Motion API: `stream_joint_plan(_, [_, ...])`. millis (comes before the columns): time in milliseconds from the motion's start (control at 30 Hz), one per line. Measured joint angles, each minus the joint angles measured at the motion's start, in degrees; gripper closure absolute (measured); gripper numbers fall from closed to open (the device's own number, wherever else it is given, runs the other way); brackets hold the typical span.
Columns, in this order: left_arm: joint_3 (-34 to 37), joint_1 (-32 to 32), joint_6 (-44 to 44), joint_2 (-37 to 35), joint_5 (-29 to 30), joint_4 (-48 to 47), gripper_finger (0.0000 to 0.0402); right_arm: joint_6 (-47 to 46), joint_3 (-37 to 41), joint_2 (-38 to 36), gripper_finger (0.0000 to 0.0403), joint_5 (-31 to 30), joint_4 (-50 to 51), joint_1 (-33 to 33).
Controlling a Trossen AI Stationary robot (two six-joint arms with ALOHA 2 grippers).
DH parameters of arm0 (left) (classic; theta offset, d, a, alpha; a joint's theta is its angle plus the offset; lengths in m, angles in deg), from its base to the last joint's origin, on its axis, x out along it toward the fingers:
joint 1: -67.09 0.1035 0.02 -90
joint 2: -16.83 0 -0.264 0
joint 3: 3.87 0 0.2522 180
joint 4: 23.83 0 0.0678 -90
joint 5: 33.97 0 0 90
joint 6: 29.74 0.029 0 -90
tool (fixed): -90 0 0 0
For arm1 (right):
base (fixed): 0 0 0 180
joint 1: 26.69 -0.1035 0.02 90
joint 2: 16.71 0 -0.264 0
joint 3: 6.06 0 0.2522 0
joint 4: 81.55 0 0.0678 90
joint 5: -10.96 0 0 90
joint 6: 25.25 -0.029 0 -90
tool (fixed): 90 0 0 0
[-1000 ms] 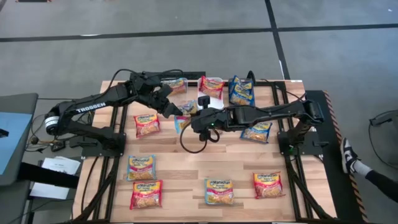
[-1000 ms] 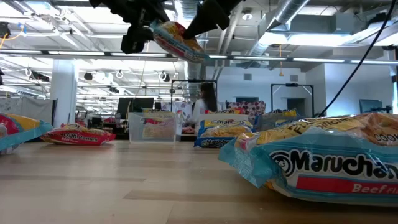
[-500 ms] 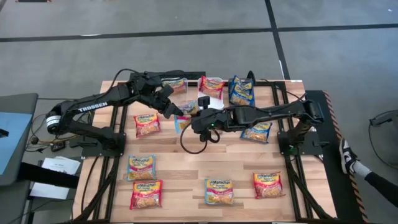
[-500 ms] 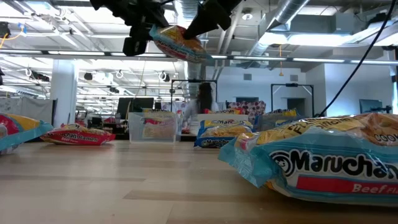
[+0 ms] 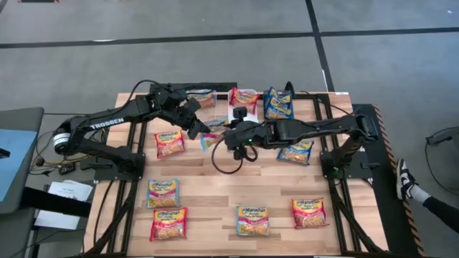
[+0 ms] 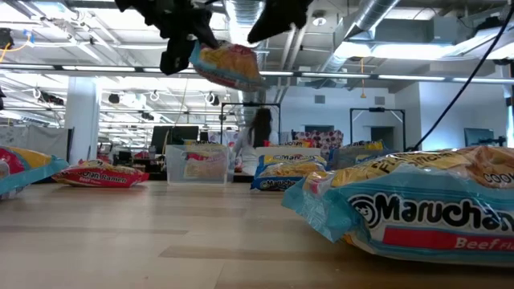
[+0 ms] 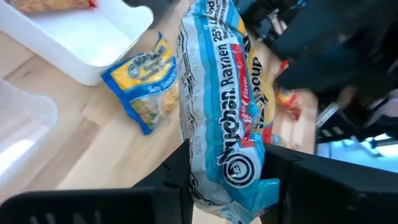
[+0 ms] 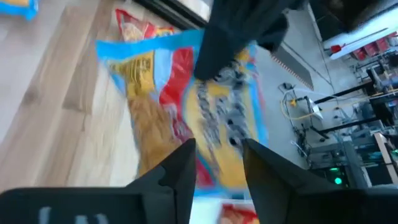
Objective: Sort Maruchan noodles
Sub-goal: Put the light blue noodle pack into the transparent bin
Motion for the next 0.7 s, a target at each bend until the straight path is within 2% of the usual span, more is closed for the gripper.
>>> stream_joint_plan(133, [0.02,1.06,3.9,-0.07,2.86,-0.17,0.0308,-0.67,-0.04,-3.54,0.0238,-0.05,1.9,0.34])
stream_joint_plan(467, [0.01,5.47,26.55,-0.07,23.56,-2.06,0.0306,-3.41,-0.06,-13.95,0.024,-1.16,11.57,3.97])
stream_joint_plan(700, [-0.04,13.24,33.54,1.78,26.63,-1.99,0.0306,-6.33,-0.12,-19.02,0.0243,-1.15,14.6,7.81])
